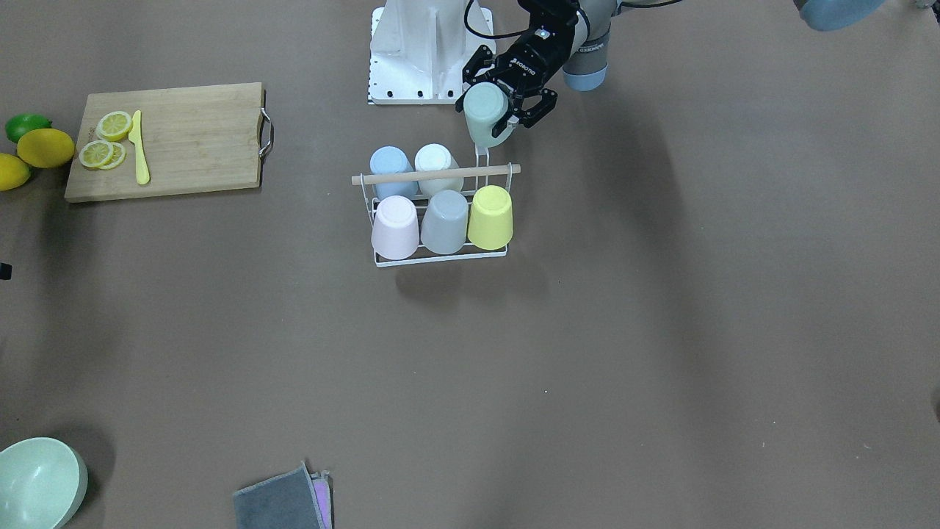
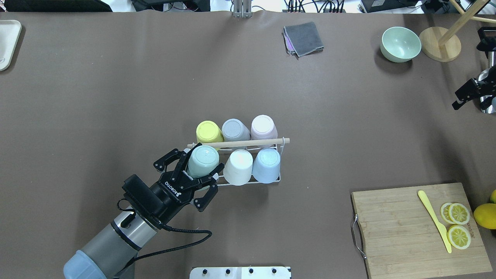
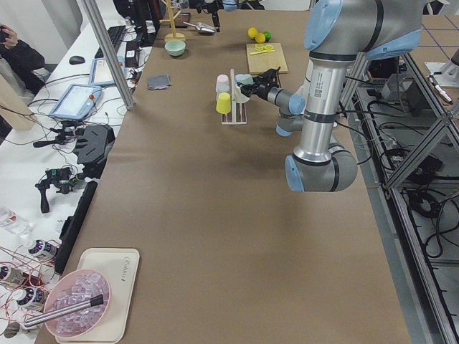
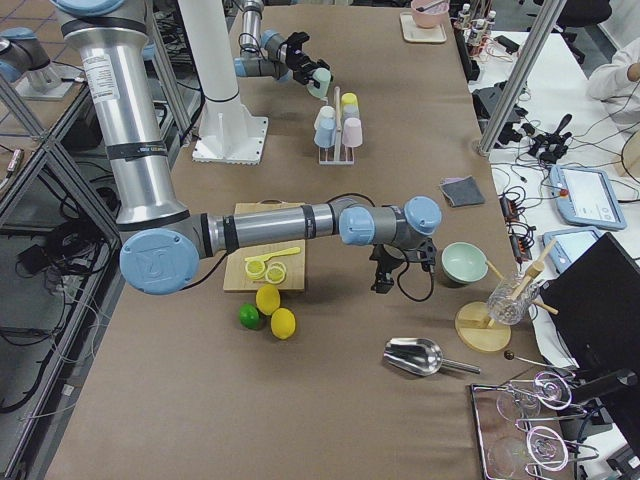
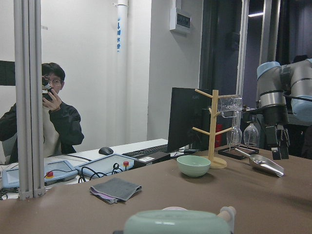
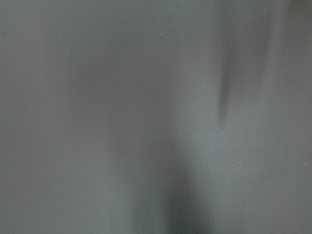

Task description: Place cup on cup holder

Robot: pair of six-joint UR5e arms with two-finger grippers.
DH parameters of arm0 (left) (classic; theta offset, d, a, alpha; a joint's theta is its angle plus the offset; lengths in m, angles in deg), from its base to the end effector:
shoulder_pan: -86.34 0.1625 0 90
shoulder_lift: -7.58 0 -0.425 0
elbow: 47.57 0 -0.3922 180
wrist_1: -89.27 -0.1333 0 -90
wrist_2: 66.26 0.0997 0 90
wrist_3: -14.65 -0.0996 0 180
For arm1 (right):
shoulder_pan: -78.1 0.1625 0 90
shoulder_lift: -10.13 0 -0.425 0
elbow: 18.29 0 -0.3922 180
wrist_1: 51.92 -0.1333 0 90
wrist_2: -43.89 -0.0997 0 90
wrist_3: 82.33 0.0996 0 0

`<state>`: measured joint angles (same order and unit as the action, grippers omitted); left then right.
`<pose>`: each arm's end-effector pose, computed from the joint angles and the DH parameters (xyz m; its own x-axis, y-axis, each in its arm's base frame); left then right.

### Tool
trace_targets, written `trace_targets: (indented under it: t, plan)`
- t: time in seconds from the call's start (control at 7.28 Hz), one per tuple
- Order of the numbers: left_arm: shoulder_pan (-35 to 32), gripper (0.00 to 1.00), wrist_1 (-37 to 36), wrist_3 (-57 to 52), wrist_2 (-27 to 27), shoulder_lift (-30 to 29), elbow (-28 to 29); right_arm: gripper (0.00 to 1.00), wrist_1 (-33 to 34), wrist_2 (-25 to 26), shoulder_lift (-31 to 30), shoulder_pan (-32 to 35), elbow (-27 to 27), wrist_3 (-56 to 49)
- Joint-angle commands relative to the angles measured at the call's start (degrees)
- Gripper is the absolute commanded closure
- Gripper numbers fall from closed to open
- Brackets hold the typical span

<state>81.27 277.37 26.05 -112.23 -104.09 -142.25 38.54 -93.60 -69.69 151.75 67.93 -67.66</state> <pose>0.4911 -0.2469 0.2607 0.5105 0.6623 -0.5484 0.6778 0.0825 0.7306 -0.1033 -0.5648 0.5937 0.6774 -0.0131 0.7355 0.1121 0.9900 -0.0856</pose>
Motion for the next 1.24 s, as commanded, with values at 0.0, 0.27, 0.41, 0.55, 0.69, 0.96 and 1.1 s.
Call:
trace_targets:
  t: [0.0, 0.27, 0.41, 0.55, 0.69, 0.96, 1.1]
  plan:
    - [-0.12, 1.00, -0.10, 0.03, 0.00, -0.13, 0.20, 0.05, -8.09, 2.92, -3.83, 0.70, 1.74, 14.35]
    - [-0.12, 1.00, -0.27, 0.03, 0.00, -0.30, 0.29, 0.01, -9.85, 2.57, -7.34, 1.83, 3.16, 18.80]
    - [-0.12, 1.00, -0.27, 0.03, 0.00, -0.74, 0.55, 0.01, -11.52, 2.14, -9.53, 3.24, 3.51, 18.81]
    - [-0.30, 1.00, -0.27, 0.20, 0.00, -1.18, 1.42, 0.01, -13.53, 1.96, -11.38, 4.12, 3.60, 18.64]
    - [-0.56, 1.00, -0.36, 0.20, -0.09, -1.70, 1.60, 0.01, -15.99, 1.96, -12.79, 4.13, 3.08, 18.29]
    - [-1.00, 1.00, -0.36, 0.20, -0.09, -1.97, 2.30, 0.01, -16.02, 2.13, -13.16, 6.57, 2.90, 16.72]
    - [-1.00, 1.00, -0.28, 0.29, -0.09, -1.97, 3.18, 0.01, -15.75, 1.87, -13.60, 8.68, 2.90, 13.40]
